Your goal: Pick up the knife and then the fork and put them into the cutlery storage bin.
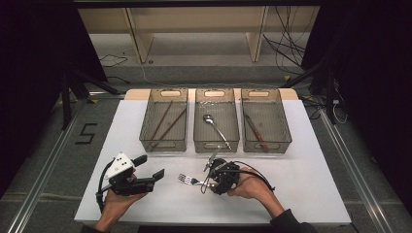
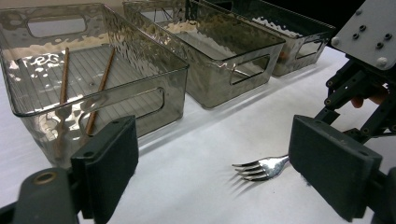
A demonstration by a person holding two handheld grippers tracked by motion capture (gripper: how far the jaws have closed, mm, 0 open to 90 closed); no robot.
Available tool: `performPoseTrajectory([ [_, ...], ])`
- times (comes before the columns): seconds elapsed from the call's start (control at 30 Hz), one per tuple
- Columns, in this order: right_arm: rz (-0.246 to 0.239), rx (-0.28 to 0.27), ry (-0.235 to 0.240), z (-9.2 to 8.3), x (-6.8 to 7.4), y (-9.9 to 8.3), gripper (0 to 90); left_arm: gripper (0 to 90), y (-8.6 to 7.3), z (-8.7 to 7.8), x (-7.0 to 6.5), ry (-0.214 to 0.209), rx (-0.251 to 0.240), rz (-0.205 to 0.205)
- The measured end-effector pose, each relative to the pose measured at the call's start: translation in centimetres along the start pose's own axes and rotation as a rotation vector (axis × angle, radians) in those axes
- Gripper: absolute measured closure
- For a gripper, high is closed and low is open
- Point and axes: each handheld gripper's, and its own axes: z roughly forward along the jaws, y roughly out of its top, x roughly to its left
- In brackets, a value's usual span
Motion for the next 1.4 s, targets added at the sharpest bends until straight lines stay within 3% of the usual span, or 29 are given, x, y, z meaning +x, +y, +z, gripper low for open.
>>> performPoseTrajectory([
  [0.43,-0.034,0.023,-0.035,0.5,0.5,0.2,73.4,15.8,0.0,0.0,0.0,0.000,0.001,0.002],
  [0.87,-0.072,0.049,-0.039,0.4,0.8,0.5,77.5,15.8,0.0,0.0,0.0,0.001,-0.001,0.002],
  [1.1,-0.073,0.013,-0.037,-0.5,0.3,0.3,77.6,15.8,0.0,0.0,0.0,0.001,0.000,0.002],
  [1.4,-0.025,-0.068,-0.063,-2.8,-0.9,-0.2,77.6,15.8,0.0,0.0,0.0,0.001,-0.001,0.002],
])
